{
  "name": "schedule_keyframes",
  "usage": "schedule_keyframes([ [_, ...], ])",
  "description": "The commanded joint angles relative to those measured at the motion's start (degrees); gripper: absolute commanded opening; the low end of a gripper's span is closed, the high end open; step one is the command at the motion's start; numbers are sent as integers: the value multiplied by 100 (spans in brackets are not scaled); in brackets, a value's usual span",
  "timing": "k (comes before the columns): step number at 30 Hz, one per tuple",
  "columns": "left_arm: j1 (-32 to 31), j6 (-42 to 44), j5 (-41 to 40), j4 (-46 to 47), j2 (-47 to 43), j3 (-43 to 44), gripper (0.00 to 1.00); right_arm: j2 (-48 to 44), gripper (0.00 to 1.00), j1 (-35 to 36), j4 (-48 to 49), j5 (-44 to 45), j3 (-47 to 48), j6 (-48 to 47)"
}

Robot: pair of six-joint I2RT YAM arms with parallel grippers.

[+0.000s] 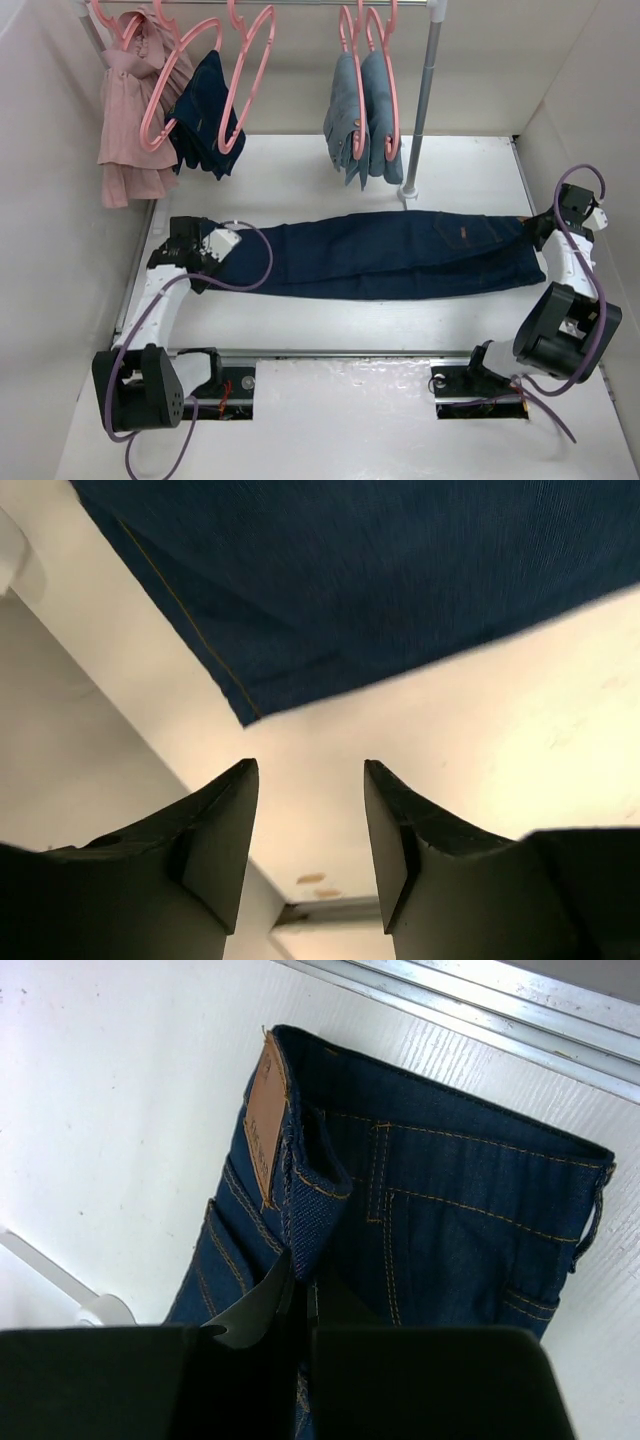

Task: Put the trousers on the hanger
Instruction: Fold the trousers at the center of the board.

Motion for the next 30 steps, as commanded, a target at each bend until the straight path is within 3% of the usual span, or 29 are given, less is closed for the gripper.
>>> schedule_keyframes([
  [1,22,-874,634,209,110,496,43,-236,0,-51,57,198,298,-116],
  [5,101,-2008,891,630,532,708,46,-307,0,-51,57,40,298,-239],
  [10,707,-2853,1322,1027,1041,813,68,-439,0,-51,109,-13,184,-520],
  [15,884,-3038,1700,966,1841,1296,71,-500,0,-51,242,-135,18,-582],
  [18,884,-3091,1516,966,2385,1481,71,-500,0,-51,242,-188,17,-582],
  [22,884,-2959,1787,904,2695,1543,47,-447,0,-51,242,-189,70,-582],
  [25,884,-2827,1788,773,2695,1604,5,-447,0,-51,295,-189,70,-582],
  [26,884,-2775,1640,720,2695,1604,0,-447,0,-51,295,-189,70,-582],
  [30,884,-2625,824,168,2388,2260,0,-447,0,-51,399,-189,-44,-529],
])
